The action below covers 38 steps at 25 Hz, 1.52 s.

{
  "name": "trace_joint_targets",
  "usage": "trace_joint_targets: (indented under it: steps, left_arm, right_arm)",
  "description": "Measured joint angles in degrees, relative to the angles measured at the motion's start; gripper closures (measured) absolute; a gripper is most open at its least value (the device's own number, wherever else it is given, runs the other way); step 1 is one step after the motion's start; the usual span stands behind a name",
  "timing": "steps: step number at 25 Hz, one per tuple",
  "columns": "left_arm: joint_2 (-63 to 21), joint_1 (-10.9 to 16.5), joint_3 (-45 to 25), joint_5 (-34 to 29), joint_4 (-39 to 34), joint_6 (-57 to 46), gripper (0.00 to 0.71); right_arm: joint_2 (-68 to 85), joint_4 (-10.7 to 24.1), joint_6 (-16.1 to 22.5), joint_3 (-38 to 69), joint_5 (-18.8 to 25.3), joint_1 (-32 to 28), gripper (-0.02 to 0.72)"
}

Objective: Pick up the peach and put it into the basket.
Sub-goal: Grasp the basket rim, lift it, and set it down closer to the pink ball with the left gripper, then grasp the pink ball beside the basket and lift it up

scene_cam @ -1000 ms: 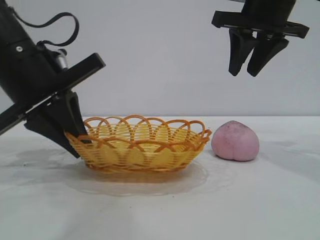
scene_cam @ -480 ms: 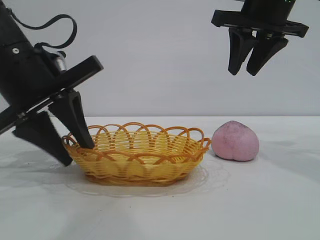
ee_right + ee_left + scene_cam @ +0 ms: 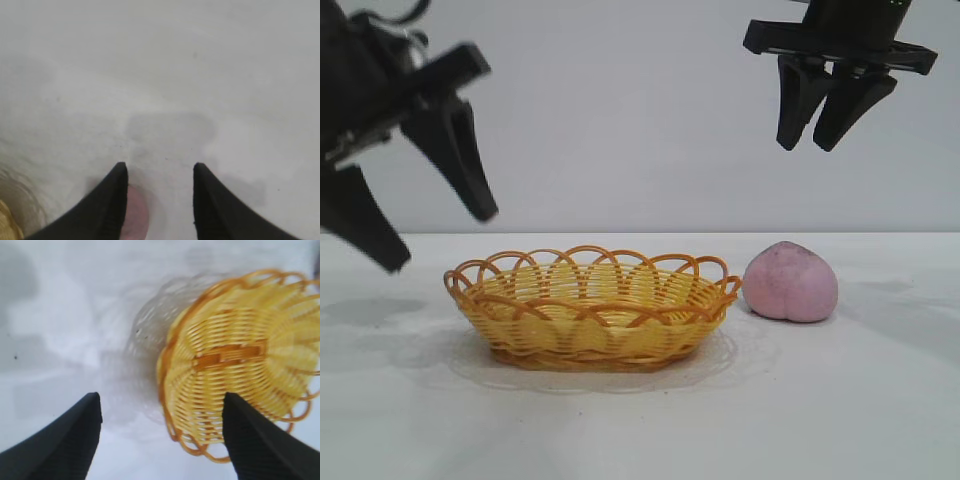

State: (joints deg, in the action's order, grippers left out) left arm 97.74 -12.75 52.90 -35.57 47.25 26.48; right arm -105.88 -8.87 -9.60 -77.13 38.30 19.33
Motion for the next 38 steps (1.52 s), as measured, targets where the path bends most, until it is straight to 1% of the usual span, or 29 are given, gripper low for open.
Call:
trace_joint_targets:
  steps: [1, 3, 4, 6, 8, 9, 10, 13, 16, 19, 21, 24, 27, 29, 31, 34, 38]
  left_arm:
    - [-1.43, 0.43, 0.00, 0.29, -2.21, 0.04, 0.252]
    - [-3.40, 1.46, 0.00, 1.61, -10.77, -3.41, 0.252]
    - [-3.93, 2.02, 0.00, 2.28, -18.12, -7.41, 0.252]
    - [-4.04, 3.77, 0.00, 2.72, -34.56, -19.86, 0.252]
    - [-4.04, 5.51, -0.11, 2.72, -45.19, -27.08, 0.252]
    - [-4.04, 6.27, -0.11, 2.72, -48.47, -28.90, 0.252]
    - [-4.29, 6.91, -0.11, 2.72, -50.05, -30.07, 0.252]
    - [-6.54, 7.58, -0.11, 2.49, -51.72, -31.31, 0.252]
    - [-13.14, 7.20, -0.19, 0.18, -51.83, -31.51, 0.252]
    - [-24.01, 5.09, -2.32, -2.50, -52.39, -32.63, 0.252]
    - [-33.04, 3.72, -6.10, -4.64, -52.39, -33.88, 0.252]
    - [-46.27, 2.02, -12.84, -9.97, -51.46, -35.85, 0.252]
    - [-58.76, 1.86, -18.31, -15.99, -51.57, -36.57, 0.252]
    - [-66.60, 1.86, -20.42, -20.71, -51.81, -36.79, 0.252]
    - [-72.71, 1.86, -21.75, -25.47, -51.81, -37.01, 0.252]
    - [-80.02, 1.86, -23.19, -29.79, -51.81, -37.01, 0.252]
    - [-85.86, 1.86, -23.50, -30.44, -51.08, -37.01, 0.252]
  right_arm:
    - [0.00, 0.00, 0.00, 0.00, 0.00, 0.00, 0.446]
    - [0.00, 0.00, 0.00, 0.00, 0.00, 0.00, 0.446]
    - [0.00, 0.00, 0.00, 0.00, 0.00, 0.00, 0.446]
    - [0.00, 0.00, -0.02, 0.00, 0.00, 0.00, 0.446]
    - [0.00, 0.00, -0.02, 0.00, 0.00, 0.00, 0.446]
    - [0.00, 0.00, -0.02, 0.00, 0.00, 0.00, 0.446]
    - [0.00, 0.00, -0.02, 0.00, 0.00, 0.00, 0.446]
    - [0.00, -0.38, -0.02, 0.00, 0.00, 0.00, 0.446]
    - [0.00, -0.61, -0.02, 0.00, 0.26, 0.00, 0.446]
    - [0.00, -0.87, -0.13, 0.00, 1.17, 0.00, 0.446]
    - [0.00, -1.28, -0.13, 0.00, 2.17, 0.00, 0.446]
    - [0.00, -1.69, -0.15, 0.49, 3.91, 0.00, 0.446]
    - [0.00, -1.92, -0.25, 1.22, 4.97, 0.00, 0.446]
    - [0.00, -2.17, -0.25, 1.22, 5.50, 0.00, 0.446]
    - [0.00, -2.40, -0.25, 1.22, 5.63, 0.00, 0.446]
    - [-0.12, -2.81, -0.25, 1.31, 5.90, 0.00, 0.446]
    - [-0.71, -3.15, -0.25, 1.31, 7.55, 0.00, 0.446]
